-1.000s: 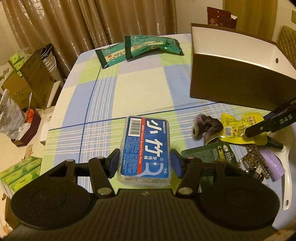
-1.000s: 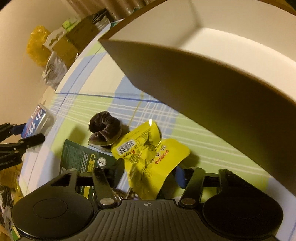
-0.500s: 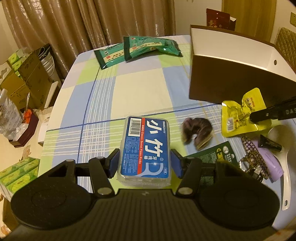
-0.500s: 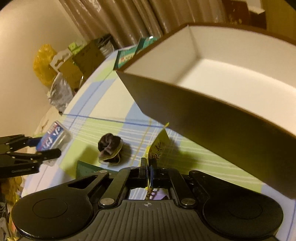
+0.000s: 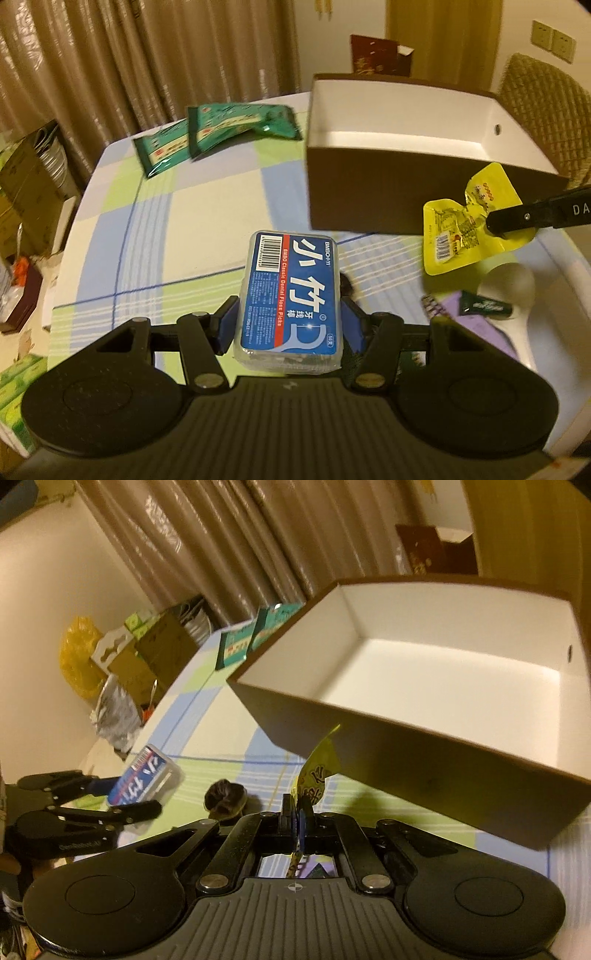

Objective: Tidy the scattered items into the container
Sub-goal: 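Carry floss box with left gripper while right carries packet over cardboard box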

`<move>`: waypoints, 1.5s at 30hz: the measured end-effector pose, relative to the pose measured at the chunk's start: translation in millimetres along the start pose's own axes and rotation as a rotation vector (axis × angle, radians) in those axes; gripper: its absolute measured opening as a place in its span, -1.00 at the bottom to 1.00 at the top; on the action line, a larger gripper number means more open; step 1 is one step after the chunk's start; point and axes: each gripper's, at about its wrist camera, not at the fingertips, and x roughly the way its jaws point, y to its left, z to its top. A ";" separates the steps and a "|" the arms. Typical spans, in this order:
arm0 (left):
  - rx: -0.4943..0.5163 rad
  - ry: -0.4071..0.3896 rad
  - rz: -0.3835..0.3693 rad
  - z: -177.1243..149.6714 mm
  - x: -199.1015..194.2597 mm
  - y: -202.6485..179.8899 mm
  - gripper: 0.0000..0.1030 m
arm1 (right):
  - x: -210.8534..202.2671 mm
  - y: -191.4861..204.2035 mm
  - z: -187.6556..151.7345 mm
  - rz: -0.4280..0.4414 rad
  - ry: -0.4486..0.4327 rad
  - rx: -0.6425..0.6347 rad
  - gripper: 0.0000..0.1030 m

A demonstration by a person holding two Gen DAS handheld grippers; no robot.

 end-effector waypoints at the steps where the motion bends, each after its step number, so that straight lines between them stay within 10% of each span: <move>1: 0.005 -0.005 -0.008 2.0 -0.4 -2.0 0.04 | -4.7 -0.2 1.2 -0.001 -0.008 0.002 -1.00; 30: 0.142 -0.153 -0.166 81.6 7.2 -55.0 0.04 | -90.7 -11.4 30.9 -0.022 -0.217 0.094 -1.00; 45: 0.137 -0.156 -0.265 152.0 52.8 -79.7 0.04 | -68.5 -61.0 73.3 -0.107 -0.226 0.130 -1.00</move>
